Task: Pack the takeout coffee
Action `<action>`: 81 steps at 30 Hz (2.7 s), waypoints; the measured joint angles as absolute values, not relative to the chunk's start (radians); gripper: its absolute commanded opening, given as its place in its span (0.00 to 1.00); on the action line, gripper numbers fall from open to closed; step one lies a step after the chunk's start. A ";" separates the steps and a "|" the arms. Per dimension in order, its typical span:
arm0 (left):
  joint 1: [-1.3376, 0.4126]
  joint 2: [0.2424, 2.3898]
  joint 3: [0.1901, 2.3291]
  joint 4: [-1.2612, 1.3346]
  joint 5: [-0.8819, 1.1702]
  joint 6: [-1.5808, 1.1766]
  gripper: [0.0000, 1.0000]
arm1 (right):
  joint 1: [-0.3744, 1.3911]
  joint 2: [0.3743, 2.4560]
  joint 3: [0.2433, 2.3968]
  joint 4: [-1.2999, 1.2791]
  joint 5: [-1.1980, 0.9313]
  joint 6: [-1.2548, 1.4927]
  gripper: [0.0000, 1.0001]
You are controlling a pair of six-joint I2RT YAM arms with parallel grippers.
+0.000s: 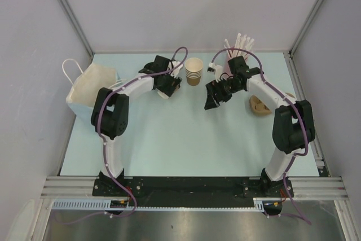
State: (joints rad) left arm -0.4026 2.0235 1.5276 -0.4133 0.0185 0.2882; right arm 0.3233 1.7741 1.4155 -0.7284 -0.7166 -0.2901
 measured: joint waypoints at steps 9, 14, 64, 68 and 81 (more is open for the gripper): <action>-0.403 2.076 1.592 -0.434 0.027 0.289 0.68 | 0.323 1.774 1.414 -0.728 -0.717 -0.292 0.87; -0.403 2.095 1.619 -0.444 0.037 0.294 0.56 | 0.323 1.774 1.413 -0.729 -0.717 -0.293 0.87; -0.399 1.981 1.668 -1.337 1.208 0.963 0.22 | 0.401 1.461 1.372 -0.979 -1.009 -0.749 0.74; -0.399 1.981 1.668 -1.348 1.220 0.974 0.22 | 0.426 1.463 1.339 -0.932 -0.994 -0.733 0.70; -0.426 1.987 1.668 -1.349 1.235 0.978 0.22 | 0.472 1.468 1.297 -0.811 -0.939 -0.669 0.63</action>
